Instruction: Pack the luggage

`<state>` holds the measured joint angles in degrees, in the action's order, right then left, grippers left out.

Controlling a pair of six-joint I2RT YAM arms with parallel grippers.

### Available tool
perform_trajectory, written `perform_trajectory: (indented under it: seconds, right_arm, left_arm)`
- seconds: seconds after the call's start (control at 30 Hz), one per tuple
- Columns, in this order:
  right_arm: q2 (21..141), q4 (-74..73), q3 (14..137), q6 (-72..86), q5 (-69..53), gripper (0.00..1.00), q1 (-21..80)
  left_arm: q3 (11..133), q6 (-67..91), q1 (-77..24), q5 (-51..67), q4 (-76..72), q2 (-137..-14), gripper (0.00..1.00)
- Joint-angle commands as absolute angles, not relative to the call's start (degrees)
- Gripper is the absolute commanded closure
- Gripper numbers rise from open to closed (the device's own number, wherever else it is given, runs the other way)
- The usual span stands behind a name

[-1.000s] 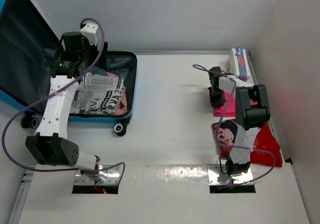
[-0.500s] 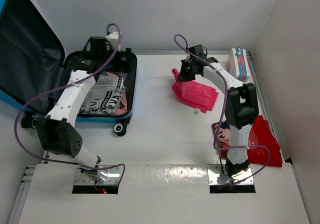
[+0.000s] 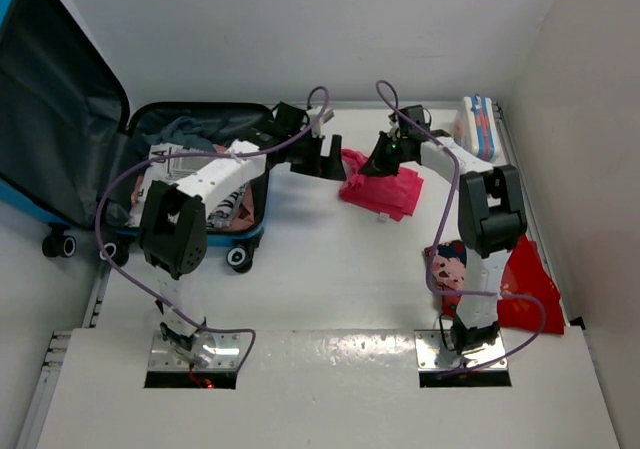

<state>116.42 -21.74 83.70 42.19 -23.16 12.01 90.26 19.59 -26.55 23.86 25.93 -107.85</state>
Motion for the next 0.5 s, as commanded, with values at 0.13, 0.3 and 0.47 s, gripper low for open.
perform_trajectory:
  seconds: [0.13, 0.3, 0.47]
  right_arm:
    - [110.7, -15.9, 82.1, 43.9, -29.0, 1.00, 13.4]
    - [108.5, -14.2, 79.8, 43.7, -28.9, 1.00, 14.4]
    - [106.3, -13.1, 77.3, 42.6, -27.5, 1.00, 15.0]
  left_arm:
    - [93.1, 32.8, -25.8, 24.2, 14.9, -110.6, 0.00]
    - [94.1, 42.2, -25.8, 21.1, 15.7, -113.5, 0.00]
    - [94.7, 47.4, -25.8, 22.4, 15.6, -115.7, 0.00]
